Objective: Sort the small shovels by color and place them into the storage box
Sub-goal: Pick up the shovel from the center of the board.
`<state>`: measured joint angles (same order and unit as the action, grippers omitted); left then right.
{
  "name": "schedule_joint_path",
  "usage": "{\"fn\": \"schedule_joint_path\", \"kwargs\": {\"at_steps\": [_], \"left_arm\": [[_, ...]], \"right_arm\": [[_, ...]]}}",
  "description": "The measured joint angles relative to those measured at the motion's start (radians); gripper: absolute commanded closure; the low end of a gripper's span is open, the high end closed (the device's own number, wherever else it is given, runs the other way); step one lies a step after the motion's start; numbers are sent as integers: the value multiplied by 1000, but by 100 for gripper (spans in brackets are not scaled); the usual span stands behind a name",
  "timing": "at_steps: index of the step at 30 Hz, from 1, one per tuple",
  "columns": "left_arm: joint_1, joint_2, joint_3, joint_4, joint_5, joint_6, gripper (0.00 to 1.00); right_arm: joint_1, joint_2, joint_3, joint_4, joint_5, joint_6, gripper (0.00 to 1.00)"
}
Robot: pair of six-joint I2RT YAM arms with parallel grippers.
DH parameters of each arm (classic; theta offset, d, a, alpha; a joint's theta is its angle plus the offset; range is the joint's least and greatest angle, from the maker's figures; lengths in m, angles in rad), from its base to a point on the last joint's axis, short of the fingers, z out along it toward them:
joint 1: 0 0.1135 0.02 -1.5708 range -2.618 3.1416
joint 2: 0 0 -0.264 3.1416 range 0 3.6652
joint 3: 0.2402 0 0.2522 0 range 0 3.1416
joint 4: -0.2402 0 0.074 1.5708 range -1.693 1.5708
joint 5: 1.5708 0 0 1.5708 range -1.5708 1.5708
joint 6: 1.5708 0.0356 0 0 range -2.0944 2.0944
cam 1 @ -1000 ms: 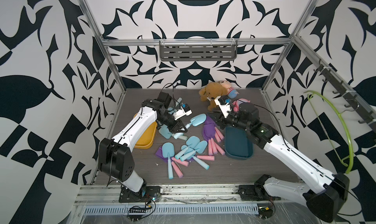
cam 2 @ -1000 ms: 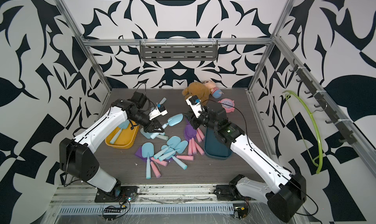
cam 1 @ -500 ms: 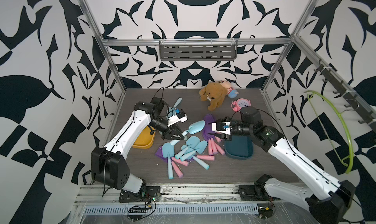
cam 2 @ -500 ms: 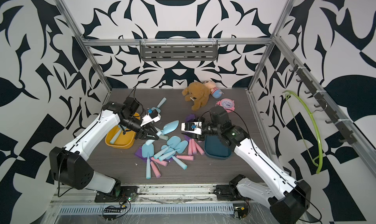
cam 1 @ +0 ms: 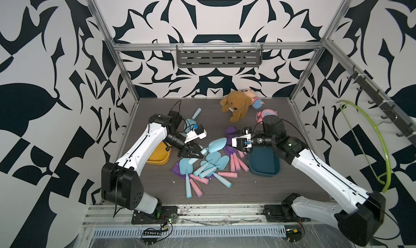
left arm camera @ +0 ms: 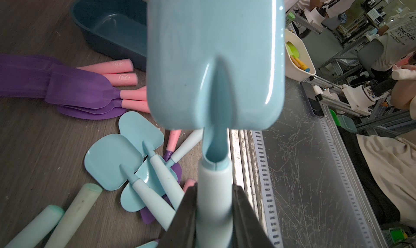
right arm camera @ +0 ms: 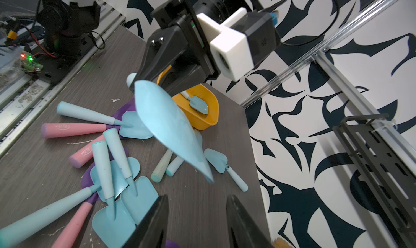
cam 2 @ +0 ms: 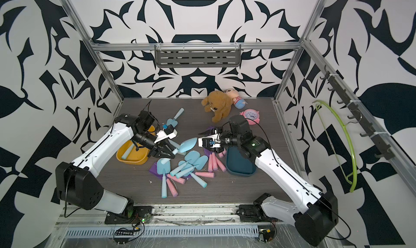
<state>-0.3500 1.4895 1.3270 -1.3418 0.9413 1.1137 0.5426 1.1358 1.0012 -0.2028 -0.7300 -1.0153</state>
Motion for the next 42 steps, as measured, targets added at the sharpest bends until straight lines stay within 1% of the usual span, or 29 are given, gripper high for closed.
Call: {"fn": "schedule_joint_path", "kwargs": {"at_steps": [5,14,21,24,26,28,32,33,34,35,37,39,40,42], "left_arm": [[0,0,-3,-2,3,13,100],[0,0,-3,-2,4,14,100],[0,6,-3,-6,6,21,100],[0,6,-3,-11,7,31,100],[0,6,-3,-14,8,36,100],[0,6,-3,-20,9,40,100],[0,6,-3,-37,10,41,100],[-2,6,-3,-46,12,39,98],[-5,6,-3,-56,18,36,91],[-7,6,-3,-62,23,34,80],[-10,6,-3,-61,30,32,55],[-2,6,-3,-49,23,29,38],[7,6,-3,-41,21,23,33],[32,3,-3,-23,17,1,29]], "right_arm": [[0,25,32,6,-26,-21,53],[5,57,108,-95,-135,-123,56],[62,91,169,-177,-149,-194,58],[82,117,191,-208,-149,-221,61],[91,136,203,-222,-149,-235,65],[93,151,214,-240,-148,-252,71],[93,166,238,-272,-148,-312,90],[93,168,245,-274,-148,-334,97],[95,168,256,-272,-145,-354,100],[97,168,264,-270,-141,-366,100],[100,166,270,-279,-138,-381,100],[98,166,271,-313,-133,-374,100],[98,166,271,-335,-126,-366,100],[94,166,271,-365,-108,-336,100]]}}
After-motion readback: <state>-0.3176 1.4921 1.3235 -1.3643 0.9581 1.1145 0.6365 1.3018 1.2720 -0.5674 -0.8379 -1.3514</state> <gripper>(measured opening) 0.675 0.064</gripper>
